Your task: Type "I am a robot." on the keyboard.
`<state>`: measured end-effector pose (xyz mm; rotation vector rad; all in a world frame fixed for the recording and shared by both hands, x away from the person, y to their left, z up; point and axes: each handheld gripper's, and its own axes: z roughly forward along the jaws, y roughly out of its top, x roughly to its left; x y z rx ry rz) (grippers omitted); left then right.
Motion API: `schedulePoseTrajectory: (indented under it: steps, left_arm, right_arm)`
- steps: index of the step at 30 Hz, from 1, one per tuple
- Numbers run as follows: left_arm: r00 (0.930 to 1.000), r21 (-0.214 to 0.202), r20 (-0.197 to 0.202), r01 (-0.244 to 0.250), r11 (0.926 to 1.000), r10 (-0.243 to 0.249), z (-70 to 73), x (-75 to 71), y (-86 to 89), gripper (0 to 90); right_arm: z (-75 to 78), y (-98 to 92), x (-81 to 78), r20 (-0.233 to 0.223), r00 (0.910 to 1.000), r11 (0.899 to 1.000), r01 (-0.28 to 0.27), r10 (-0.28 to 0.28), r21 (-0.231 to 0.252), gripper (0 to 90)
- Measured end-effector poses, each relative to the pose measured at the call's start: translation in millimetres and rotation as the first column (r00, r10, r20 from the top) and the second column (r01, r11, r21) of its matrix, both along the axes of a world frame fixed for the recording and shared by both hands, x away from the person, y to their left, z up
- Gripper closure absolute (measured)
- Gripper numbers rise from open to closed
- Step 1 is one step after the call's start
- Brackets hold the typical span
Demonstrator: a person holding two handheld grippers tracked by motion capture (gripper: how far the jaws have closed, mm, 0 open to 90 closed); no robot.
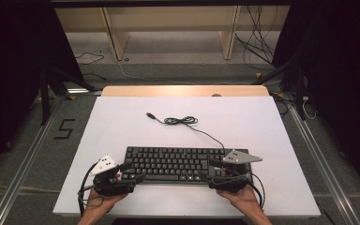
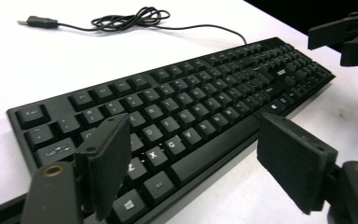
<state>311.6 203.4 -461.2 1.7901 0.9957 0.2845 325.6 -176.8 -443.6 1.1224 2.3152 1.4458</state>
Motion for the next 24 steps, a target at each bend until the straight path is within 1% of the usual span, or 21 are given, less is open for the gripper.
schedulePoseTrajectory:
  steps: [3, 6, 10, 11, 16, 18, 22, 24]
  left_arm:
    - [0.9998, 0.01, -0.005, -0.018, 0.9998, 0.018, -0.6, 1.3, 2.1, 27.7]
    - [0.9988, 0.026, -0.019, -0.044, 0.9987, 0.044, -2.1, 3.3, 4.8, 30.2]
    - [0.9955, 0.045, -0.041, -0.083, 0.9955, 0.085, -4.8, 7.7, 9.6, 35.9]
    - [0.994, 0.044, -0.049, -0.096, 0.9944, 0.098, -5.4, 8.5, 11.1, 38.0]
    - [0.9891, 0.047, -0.057, -0.133, 0.99, 0.136, -6.6, 11.3, 17.3, 49.1]
    - [0.9878, 0.055, -0.069, -0.136, 0.9891, 0.14, -7.8, 12.6, 18.9, 52.9]
    - [0.9862, 0.073, -0.082, -0.138, 0.9878, 0.143, -10.1, 14.7, 20.1, 63.3]
    - [0.9856, 0.081, -0.091, -0.135, 0.9875, 0.142, -11.1, 15.5, 20.5, 69.2]
  right_arm:
    - [-0.1, 8.4, 6.1, 0.001, 1.0, 1.0, -0.009, 0.009, -0.017, 37.5]
    - [-0.1, 16.0, 11.2, 0.001, 0.9997, 0.999, -0.023, 0.023, -0.024, 40.3]
    - [-0.2, 24.3, 16.2, 0.006, 0.9993, 0.999, -0.036, 0.037, -0.033, 45.5]
    - [-0.3, 26.2, 17.2, 0.004, 0.9992, 0.999, -0.039, 0.039, -0.037, 47.4]
    - [-1.6, 35.4, 23.1, 0.003, 0.999, 0.998, -0.044, 0.044, -0.055, 59.4]
    - [-2.1, 38.1, 25.4, 0.0, 0.9989, 0.997, -0.047, 0.047, -0.054, 63.5]
    - [-2.9, 45.3, 31.2, -0.002, 0.9988, 0.997, -0.049, 0.049, -0.061, 72.5]
    - [-3.3, 50.2, 34.8, -0.011, 0.9989, 0.997, -0.046, 0.045, -0.068, 76.7]
